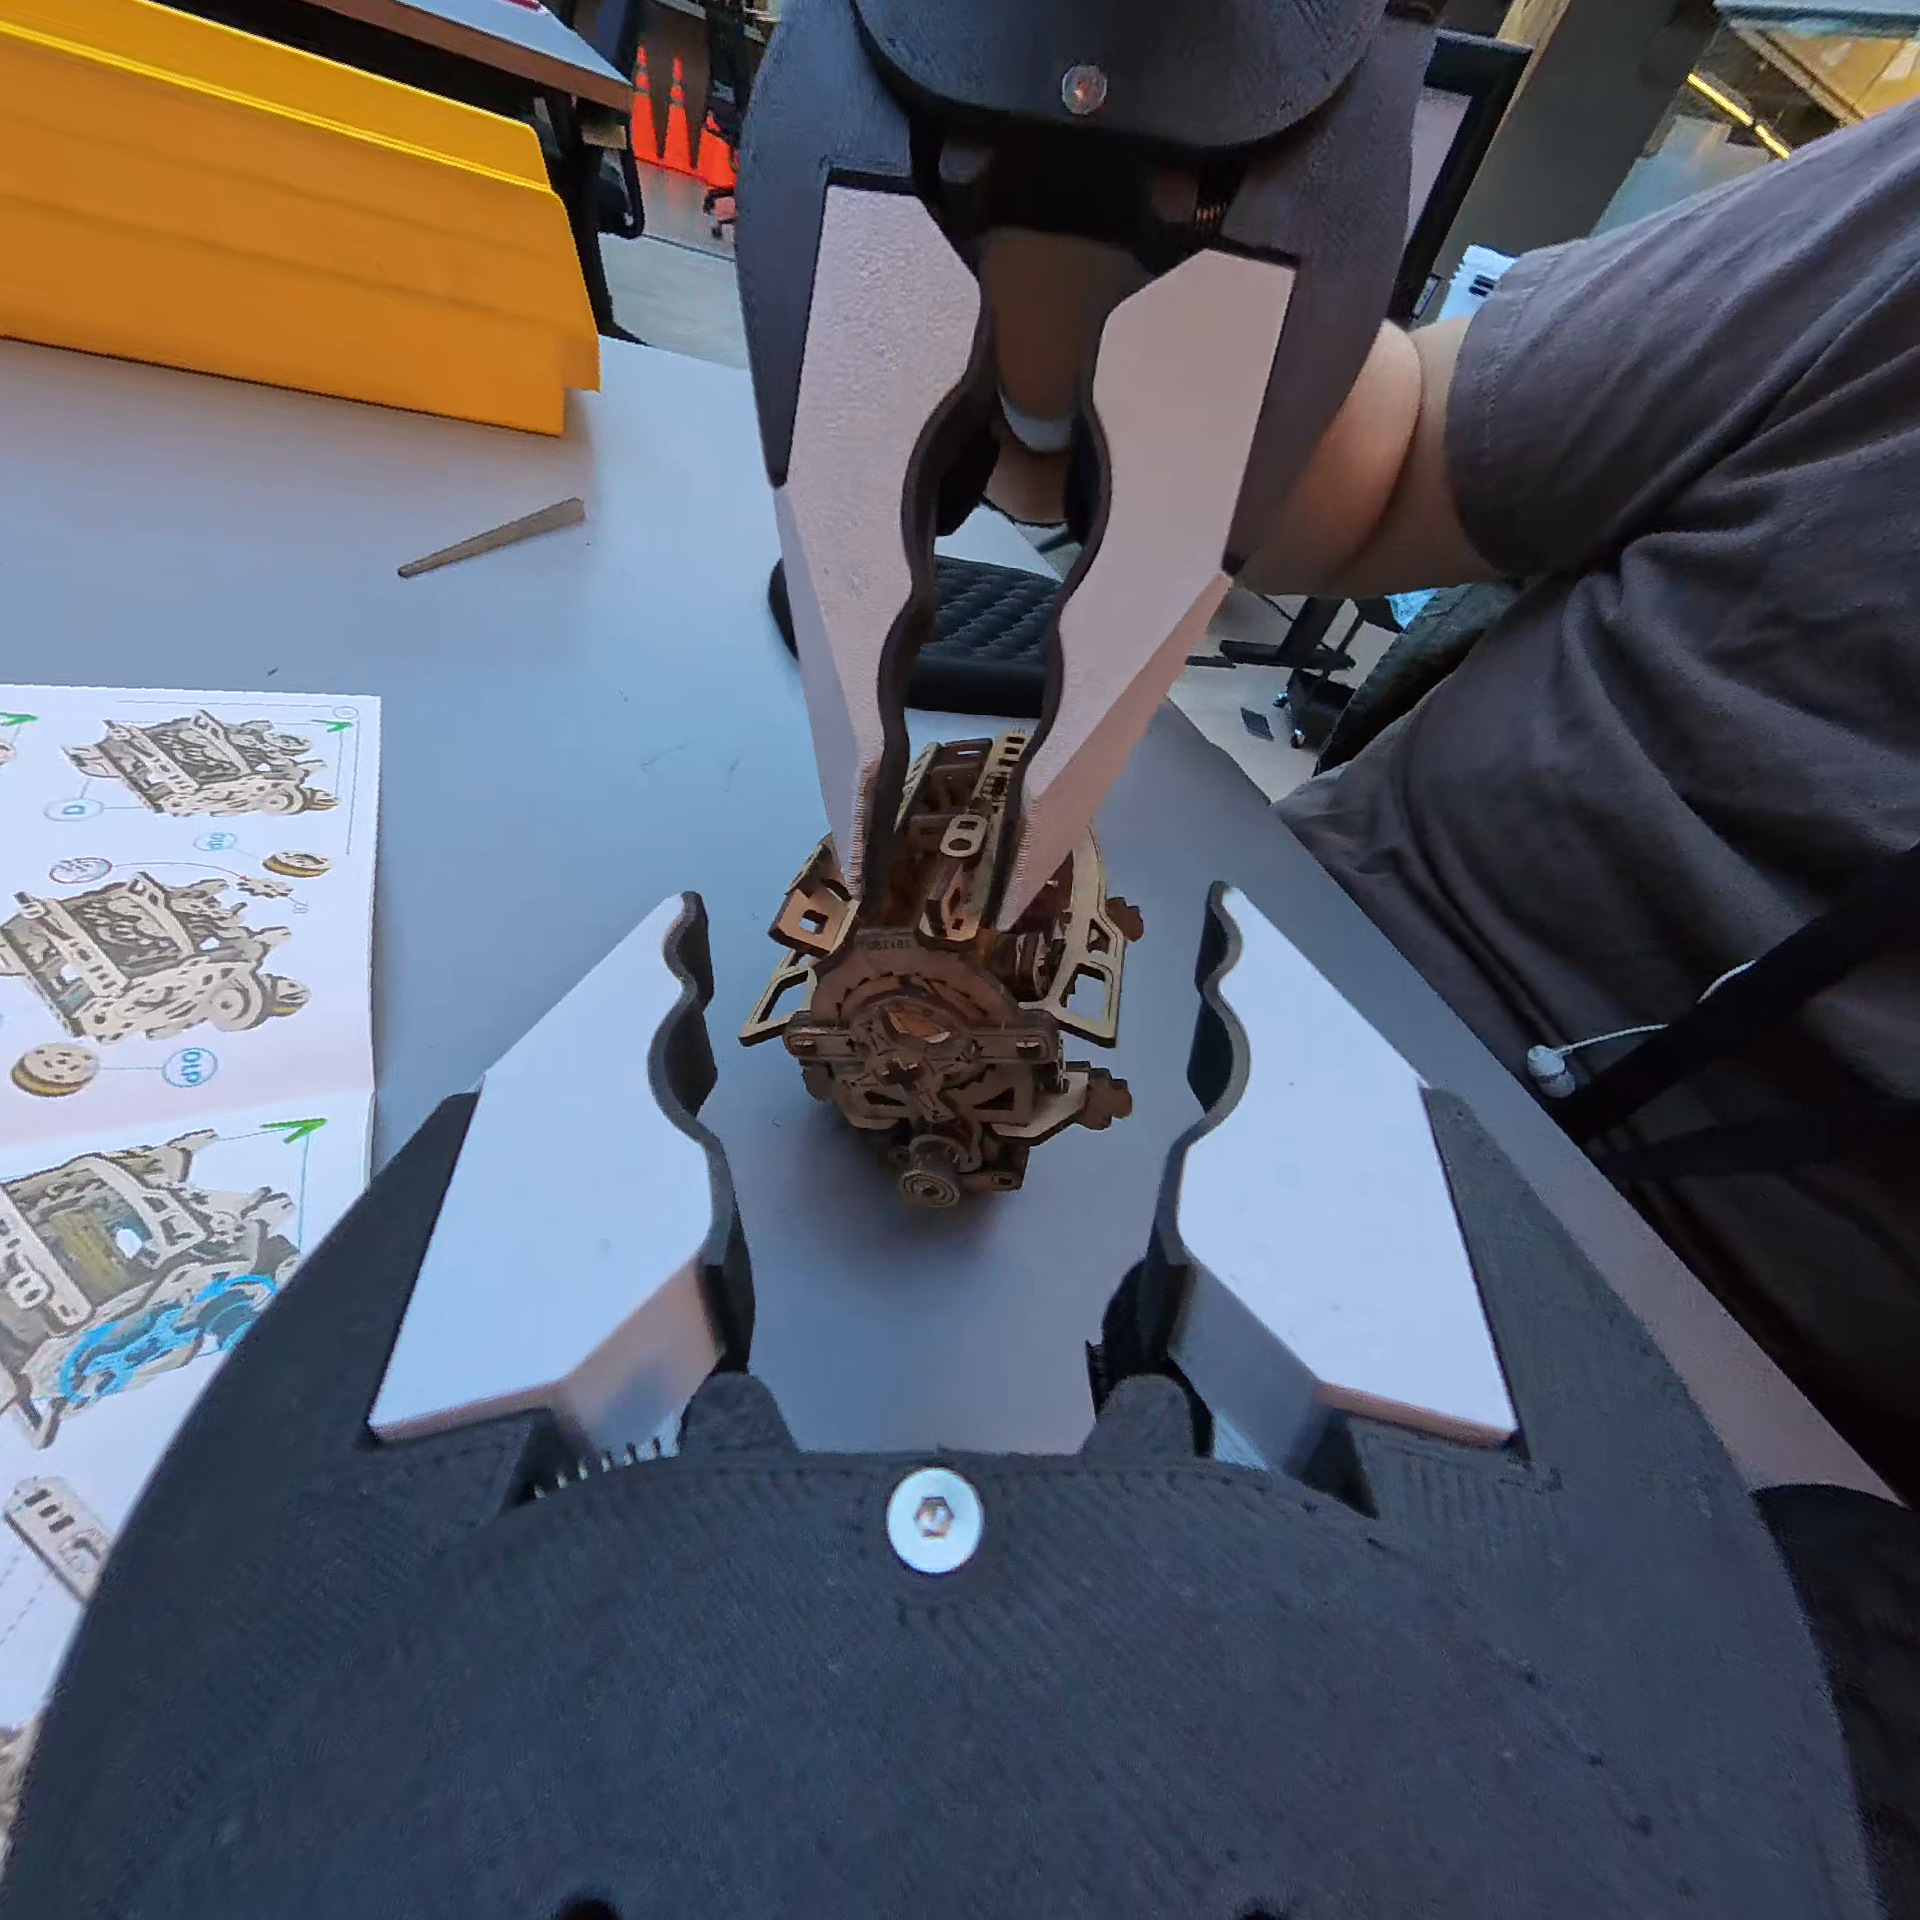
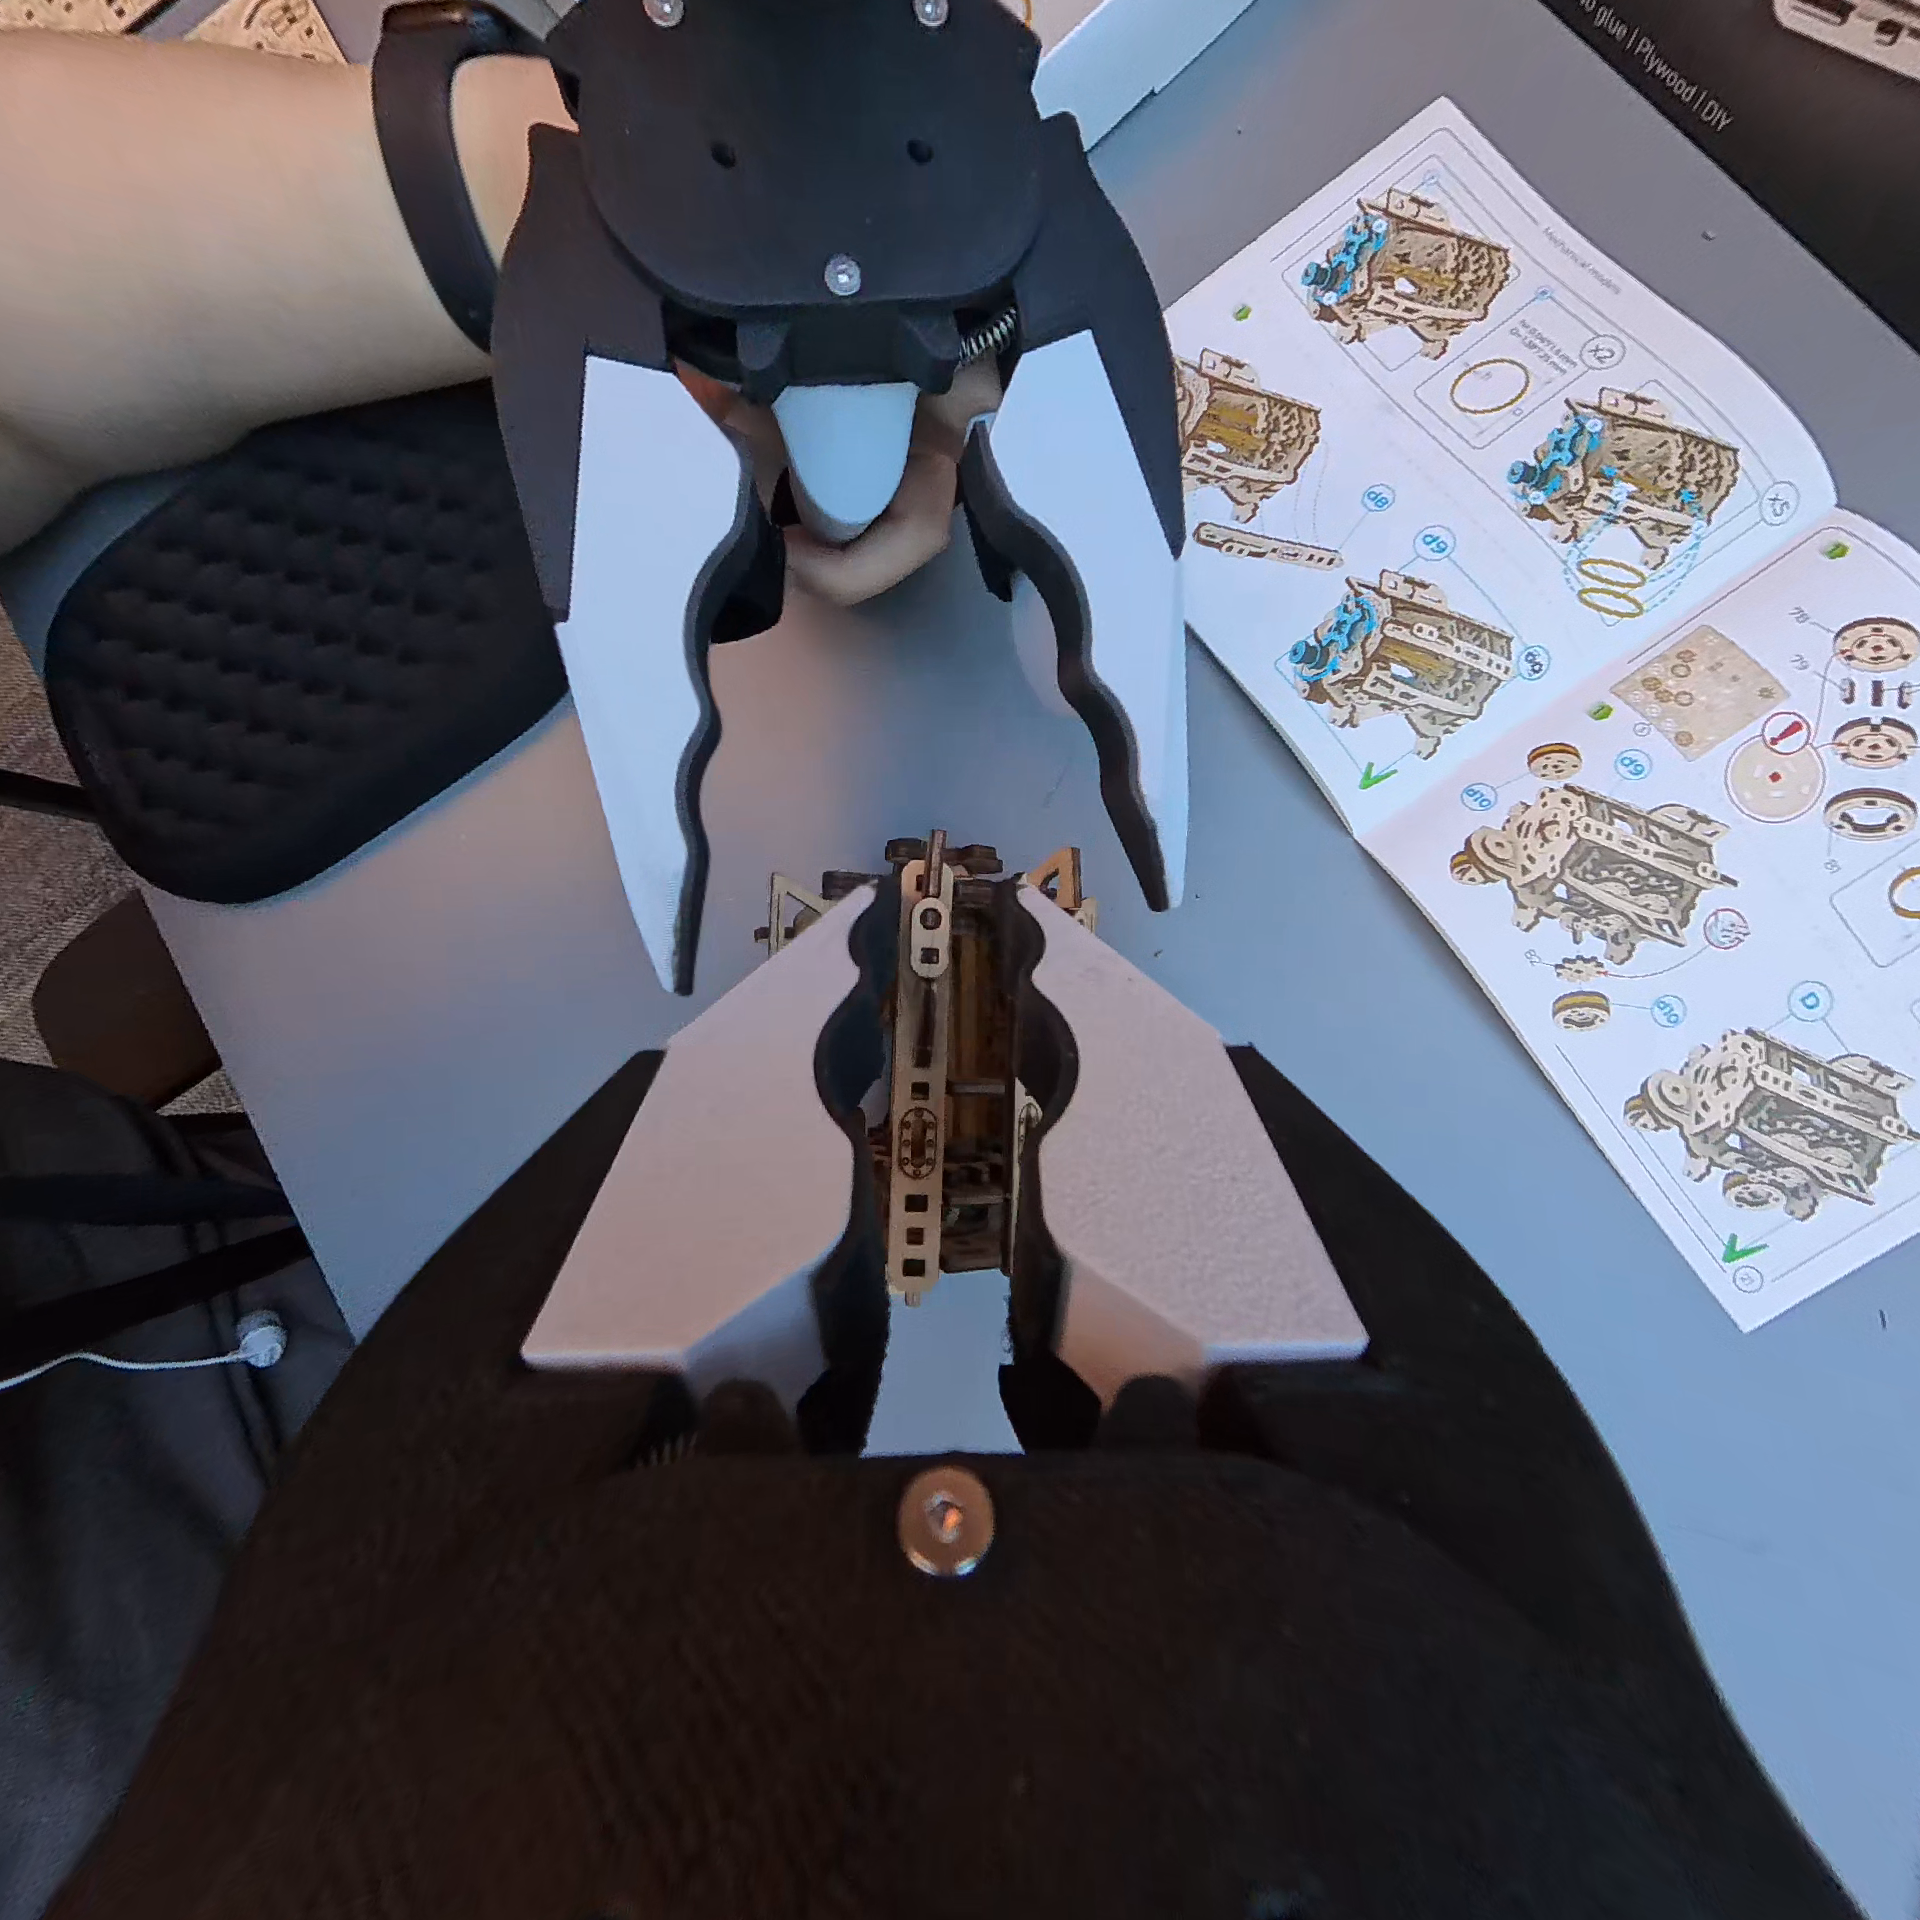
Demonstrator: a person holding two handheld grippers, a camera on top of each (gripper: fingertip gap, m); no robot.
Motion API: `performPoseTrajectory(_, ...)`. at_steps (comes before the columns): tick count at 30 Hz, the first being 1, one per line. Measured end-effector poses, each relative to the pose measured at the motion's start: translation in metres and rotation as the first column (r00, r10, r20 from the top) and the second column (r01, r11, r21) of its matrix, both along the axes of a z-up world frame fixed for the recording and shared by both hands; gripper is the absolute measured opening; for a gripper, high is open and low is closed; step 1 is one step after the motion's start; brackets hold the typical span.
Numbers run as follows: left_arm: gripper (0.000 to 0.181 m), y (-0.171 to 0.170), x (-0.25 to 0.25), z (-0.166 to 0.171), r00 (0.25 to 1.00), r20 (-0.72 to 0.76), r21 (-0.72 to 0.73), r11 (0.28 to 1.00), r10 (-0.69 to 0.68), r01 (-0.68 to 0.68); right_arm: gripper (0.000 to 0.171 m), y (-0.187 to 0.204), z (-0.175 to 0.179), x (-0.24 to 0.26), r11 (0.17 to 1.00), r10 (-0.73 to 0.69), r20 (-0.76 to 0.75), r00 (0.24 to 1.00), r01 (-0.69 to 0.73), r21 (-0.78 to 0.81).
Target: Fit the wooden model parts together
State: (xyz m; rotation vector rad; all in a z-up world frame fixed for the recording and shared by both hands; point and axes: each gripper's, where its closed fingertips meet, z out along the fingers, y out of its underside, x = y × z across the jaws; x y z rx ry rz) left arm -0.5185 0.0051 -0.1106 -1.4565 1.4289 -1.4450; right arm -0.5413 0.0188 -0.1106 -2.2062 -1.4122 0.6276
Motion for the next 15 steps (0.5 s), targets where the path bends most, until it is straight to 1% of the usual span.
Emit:
performPoseTrajectory(6,0.091,-0.005,0.001,-0.008,0.999,-0.048,0.053,0.998,-0.022,0.025,0.013,-0.001,-0.001,0.0,1.0,0.002,0.017,1.0,-0.003,0.011)
performPoseTrajectory(10,0.093,-0.002,-0.001,-0.02,0.99,-0.142,0.161,0.987,-0.002,0.025,0.01,-0.003,-0.001,-0.001,1.0,0.012,0.025,1.0,-0.013,0.013)
performPoseTrajectory(11,0.091,0.0,-0.001,-0.021,0.989,-0.145,0.175,0.984,0.009,0.017,0.009,-0.003,-0.001,-0.001,1.0,0.012,0.024,1.0,-0.013,0.017)
performPoseTrajectory(13,0.082,-0.002,0.0,-0.022,0.991,-0.134,0.158,0.987,-0.002,0.023,0.009,-0.003,-0.001,0.0,1.0,0.015,0.029,0.999,-0.016,0.021)
performPoseTrajectory(15,0.078,-0.003,0.002,-0.024,0.99,-0.14,0.151,0.988,-0.01,0.031,0.009,-0.003,-0.001,0.0,0.999,0.021,0.032,0.999,-0.022,0.026)
